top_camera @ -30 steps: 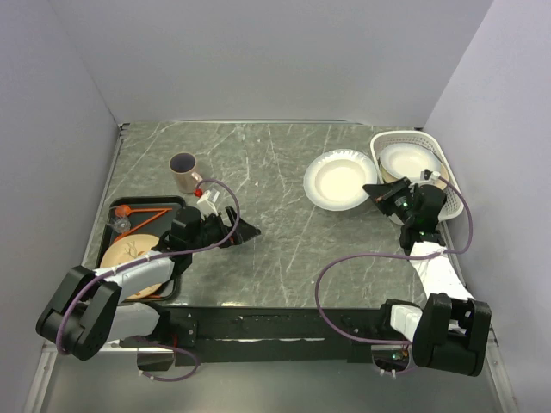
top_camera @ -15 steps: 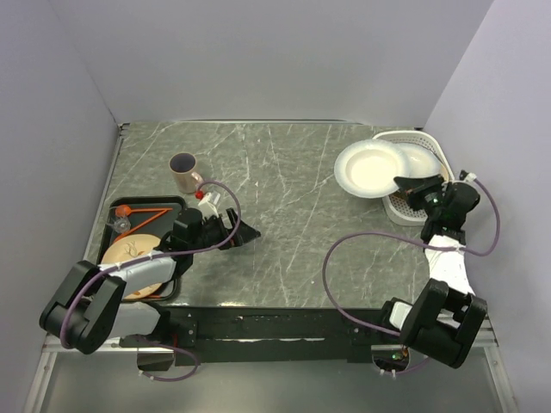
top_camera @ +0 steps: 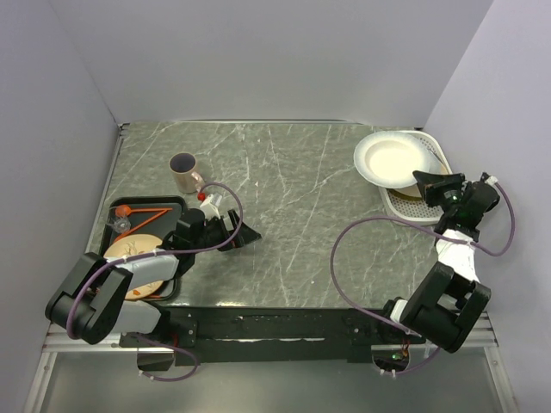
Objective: Place the plates into the plastic bin on the countertop
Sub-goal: Place the plate in the plastic bin.
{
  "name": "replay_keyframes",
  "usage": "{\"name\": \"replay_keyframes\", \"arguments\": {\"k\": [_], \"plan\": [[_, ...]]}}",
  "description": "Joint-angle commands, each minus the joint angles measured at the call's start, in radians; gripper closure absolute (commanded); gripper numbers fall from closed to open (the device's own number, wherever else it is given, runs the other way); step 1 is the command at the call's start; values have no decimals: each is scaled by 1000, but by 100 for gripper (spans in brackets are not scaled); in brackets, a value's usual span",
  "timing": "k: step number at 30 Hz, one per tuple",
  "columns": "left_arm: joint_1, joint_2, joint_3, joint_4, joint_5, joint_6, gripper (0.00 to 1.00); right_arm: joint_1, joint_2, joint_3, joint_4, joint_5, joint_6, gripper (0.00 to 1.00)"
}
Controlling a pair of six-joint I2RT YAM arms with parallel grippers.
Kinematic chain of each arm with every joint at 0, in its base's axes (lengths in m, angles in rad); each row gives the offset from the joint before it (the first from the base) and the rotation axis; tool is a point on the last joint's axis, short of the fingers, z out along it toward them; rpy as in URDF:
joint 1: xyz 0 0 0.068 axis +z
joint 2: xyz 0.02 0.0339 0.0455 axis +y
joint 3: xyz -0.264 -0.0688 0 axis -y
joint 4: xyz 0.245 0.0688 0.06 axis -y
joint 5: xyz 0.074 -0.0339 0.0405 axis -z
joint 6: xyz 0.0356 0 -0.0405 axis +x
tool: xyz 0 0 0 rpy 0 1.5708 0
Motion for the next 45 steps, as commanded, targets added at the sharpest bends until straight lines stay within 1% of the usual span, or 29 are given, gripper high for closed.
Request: {"name": "replay_keyframes", "arguments": {"k": [1,11,15,21,26,30,42,45], "plan": [[-5,-26,5,22,-12,33,1,-12,-12,82,183,-42,80,100],[-5,-15,-1,42,-4,27,1,-41,39,99,215,1,122,100],[-5,-6,-6,66,0,23,1,-49,62,135,213,31,139,100],[-5,35,-3,105,20,14,1,-51,99,186,172,74,120,100],[-5,48,0,111,22,17,1,-57,131,158,218,107,152,100],[-5,52,0,105,22,19,1,-58,160,192,196,113,134,100],[-5,69,3,105,27,23,1,-63,237,214,198,160,123,100],[-5,71,-1,111,27,19,1,-63,251,206,190,168,113,94]]}}
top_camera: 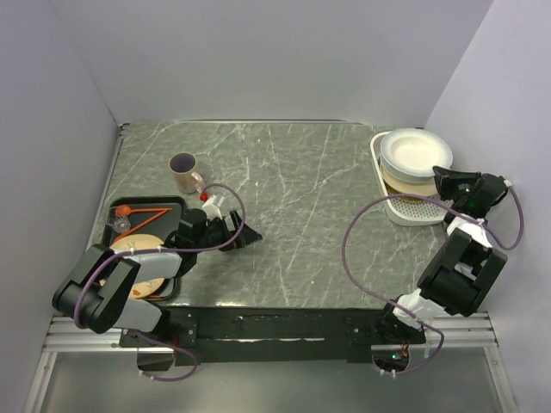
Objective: Place the plates into the plastic bin on the countertop
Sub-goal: Place the plate in the plastic bin.
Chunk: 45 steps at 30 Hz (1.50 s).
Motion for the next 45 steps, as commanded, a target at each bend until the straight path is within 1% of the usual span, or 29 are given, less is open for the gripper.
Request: {"name": "replay_keyframes", "arguments": {"k": [1,7,12,17,18,22,24,25,32,34,35,45], "plan": [[-5,4,-3,52,19,4,1,-6,-5,68,124,5,22,94],[-5,-4,-11,49,17,2,1,17,35,85,98,-4,-10,91],[-5,-27,-17,34,8,7,1,37,55,89,58,8,-42,86],[-5,-38,-18,28,11,8,1,42,35,16,48,39,-65,80],[-5,-38,-20,26,11,8,1,42,25,7,48,44,-70,77],[-5,-53,-23,17,10,13,1,45,0,-36,35,62,-88,68],[-5,-55,-23,13,8,14,1,47,-12,-47,29,67,-96,66],[-5,-59,-21,10,8,14,1,48,-15,-61,31,68,-100,62],[-5,-71,-14,-9,5,17,1,48,-54,-109,32,76,-104,46],[-5,-78,-11,-15,2,20,1,48,-78,-121,40,74,-99,44],[-5,-79,-9,-20,2,22,1,48,-98,-122,37,79,-97,40],[-5,-87,-4,-20,-6,28,1,47,-198,-119,-14,96,-91,24]]}}
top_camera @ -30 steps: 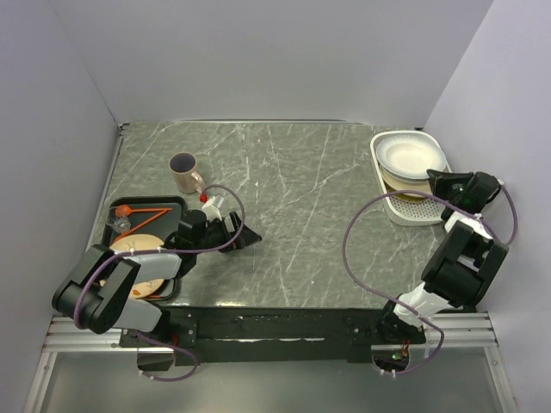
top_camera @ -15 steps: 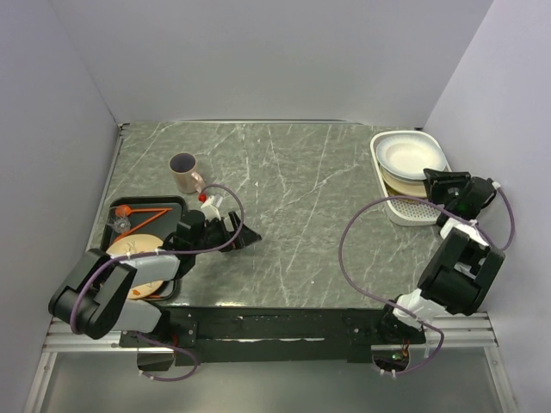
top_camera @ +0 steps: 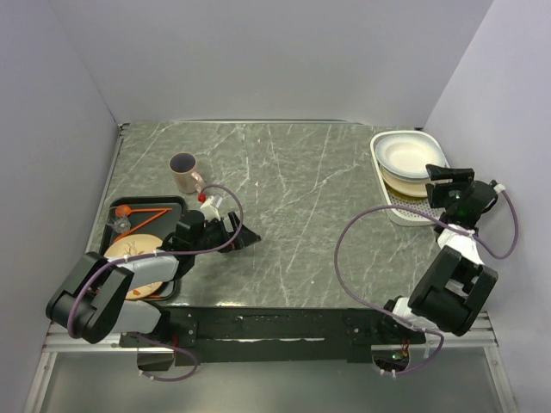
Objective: Place the plates into the plastic bin on the countertop
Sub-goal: Place the plate in the plastic bin, then reset both arms
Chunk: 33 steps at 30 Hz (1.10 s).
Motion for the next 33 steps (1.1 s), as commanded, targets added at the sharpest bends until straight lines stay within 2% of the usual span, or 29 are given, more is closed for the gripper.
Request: {"name": "replay_keyframes", "arguments": {"k": [1,7,13,25,30,33], "plan": [[-5,-22,9,23,-5,22,1,1,-70,6,-14,27,-10,22],[-5,-23,14,7,-19,25,1,-2,-132,-16,-64,56,-27,14],[-5,-45,29,-38,-52,36,1,-2,-192,-45,-121,36,-72,11],[-5,-112,72,-197,-138,85,1,36,-416,-129,-331,36,-296,7],[-5,-149,106,-312,-241,119,1,189,-477,-135,-472,131,-443,7],[-5,-160,133,-386,-296,133,1,278,-520,-180,-494,179,-463,7]]}}
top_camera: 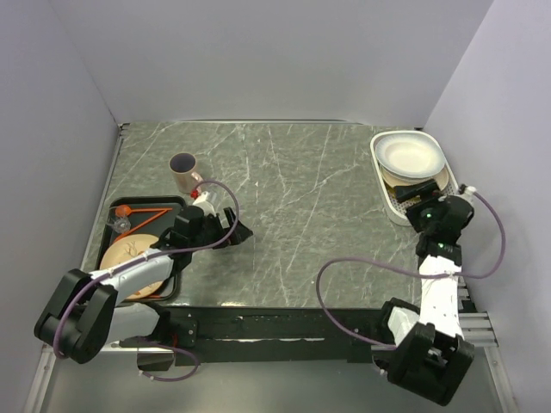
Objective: Place the plates into the plastic bin on the countertop
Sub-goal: Reset both arms
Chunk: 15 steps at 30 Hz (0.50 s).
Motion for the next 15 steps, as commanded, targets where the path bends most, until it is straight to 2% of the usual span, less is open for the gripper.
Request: {"name": "replay_keyframes", "arguments": {"k": [1,5,15], "plan": [[-5,-34,71,-121,-112,51,1,119,-72,-52,-76,96,-104,7],[-6,-45,105,-210,-227,60,1,265,-90,-84,-115,239,-124,7],[-20,-77,148,-356,-440,52,1,599,5,-123,-113,479,-104,6]]}}
